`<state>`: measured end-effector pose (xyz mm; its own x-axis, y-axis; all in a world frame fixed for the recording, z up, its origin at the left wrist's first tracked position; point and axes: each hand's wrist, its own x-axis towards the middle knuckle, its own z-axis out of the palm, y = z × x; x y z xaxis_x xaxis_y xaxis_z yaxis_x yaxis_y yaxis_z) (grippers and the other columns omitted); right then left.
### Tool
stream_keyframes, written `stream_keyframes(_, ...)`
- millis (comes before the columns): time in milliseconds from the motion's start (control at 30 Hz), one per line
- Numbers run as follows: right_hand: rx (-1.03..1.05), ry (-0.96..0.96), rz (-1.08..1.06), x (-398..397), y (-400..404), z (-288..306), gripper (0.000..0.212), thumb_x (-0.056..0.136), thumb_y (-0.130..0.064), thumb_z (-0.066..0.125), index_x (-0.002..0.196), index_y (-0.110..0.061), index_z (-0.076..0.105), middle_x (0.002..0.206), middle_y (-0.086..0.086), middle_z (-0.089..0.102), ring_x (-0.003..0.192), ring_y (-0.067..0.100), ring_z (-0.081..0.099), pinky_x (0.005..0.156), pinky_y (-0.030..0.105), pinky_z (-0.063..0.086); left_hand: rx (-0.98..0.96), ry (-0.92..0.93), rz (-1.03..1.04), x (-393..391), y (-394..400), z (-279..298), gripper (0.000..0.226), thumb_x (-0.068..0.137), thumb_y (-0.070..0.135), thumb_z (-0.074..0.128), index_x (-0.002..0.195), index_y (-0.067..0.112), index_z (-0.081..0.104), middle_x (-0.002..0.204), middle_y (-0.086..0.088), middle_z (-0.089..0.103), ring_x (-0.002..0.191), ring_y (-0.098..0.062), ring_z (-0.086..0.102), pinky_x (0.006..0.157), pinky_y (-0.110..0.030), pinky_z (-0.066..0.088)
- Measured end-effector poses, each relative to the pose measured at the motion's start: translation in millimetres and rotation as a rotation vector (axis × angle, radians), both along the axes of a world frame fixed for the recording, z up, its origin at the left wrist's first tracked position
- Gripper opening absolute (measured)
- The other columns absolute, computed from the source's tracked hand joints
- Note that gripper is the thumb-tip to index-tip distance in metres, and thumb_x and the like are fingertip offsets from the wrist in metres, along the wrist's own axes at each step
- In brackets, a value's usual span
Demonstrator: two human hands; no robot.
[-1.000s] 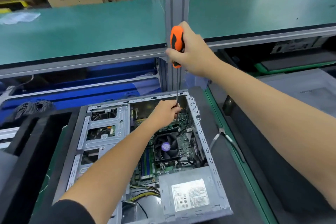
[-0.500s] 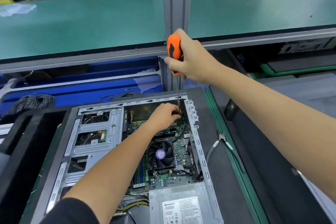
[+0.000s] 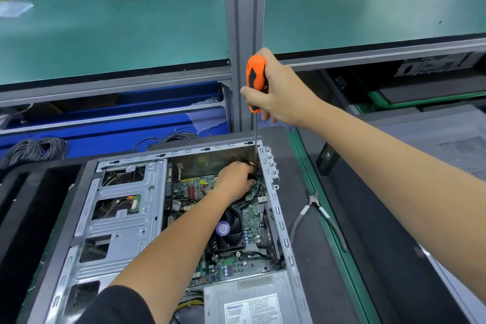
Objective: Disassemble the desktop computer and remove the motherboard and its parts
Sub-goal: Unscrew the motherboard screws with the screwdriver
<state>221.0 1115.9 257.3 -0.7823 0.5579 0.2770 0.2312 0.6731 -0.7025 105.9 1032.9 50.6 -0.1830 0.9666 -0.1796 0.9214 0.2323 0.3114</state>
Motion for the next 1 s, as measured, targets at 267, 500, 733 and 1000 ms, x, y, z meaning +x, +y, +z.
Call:
stream_keyframes(267, 0.009, -0.026, 0.018, 2, 2, -3, 0.027, 0.097, -0.025, 0.058, 0.103, -0.016, 0.034, 0.073, 0.011, 0.061, 0.045, 0.017, 0.06, 0.04, 0.029, 0.05, 0.121, 0.105, 0.028, 8, 4, -13, 0.023, 0.087, 0.033, 0.065, 0.105, 0.02, 0.071, 0.107, 0.0, 0.067, 0.104, -0.024, 0.058, 0.076, -0.034, 0.046)
stream_keyframes(500, 0.005, 0.051, 0.024, 1, 4, 6, 0.026, 0.095, -0.021, 0.059, 0.097, -0.013, 0.034, 0.071, 0.012, 0.059, 0.043, 0.02, 0.057, 0.038, 0.022, 0.043, 0.228, 0.028, 0.094, 7, 3, -10, 0.022, 0.091, 0.032, 0.061, 0.106, 0.018, 0.07, 0.102, 0.0, 0.07, 0.1, -0.024, 0.06, 0.07, -0.031, 0.042)
stream_keyframes(733, -0.009, 0.047, 0.026, -1, 8, 3, 0.026, 0.094, -0.02, 0.061, 0.094, -0.014, 0.035, 0.07, 0.013, 0.06, 0.044, 0.024, 0.059, 0.038, 0.022, 0.042, 0.154, -0.084, 0.118, -4, -7, -6, 0.024, 0.094, 0.026, 0.059, 0.114, 0.021, 0.07, 0.112, -0.004, 0.071, 0.105, -0.029, 0.062, 0.087, -0.036, 0.049)
stream_keyframes(1000, -0.008, 0.032, 0.027, 1, 7, 0, 0.028, 0.095, -0.022, 0.061, 0.088, -0.03, 0.034, 0.075, 0.012, 0.066, 0.045, 0.02, 0.059, 0.039, 0.024, 0.045, 0.153, -0.01, -0.027, -5, -9, -11, 0.029, 0.091, 0.027, 0.061, 0.118, 0.019, 0.069, 0.126, 0.001, 0.063, 0.122, -0.021, 0.05, 0.096, -0.037, 0.046)
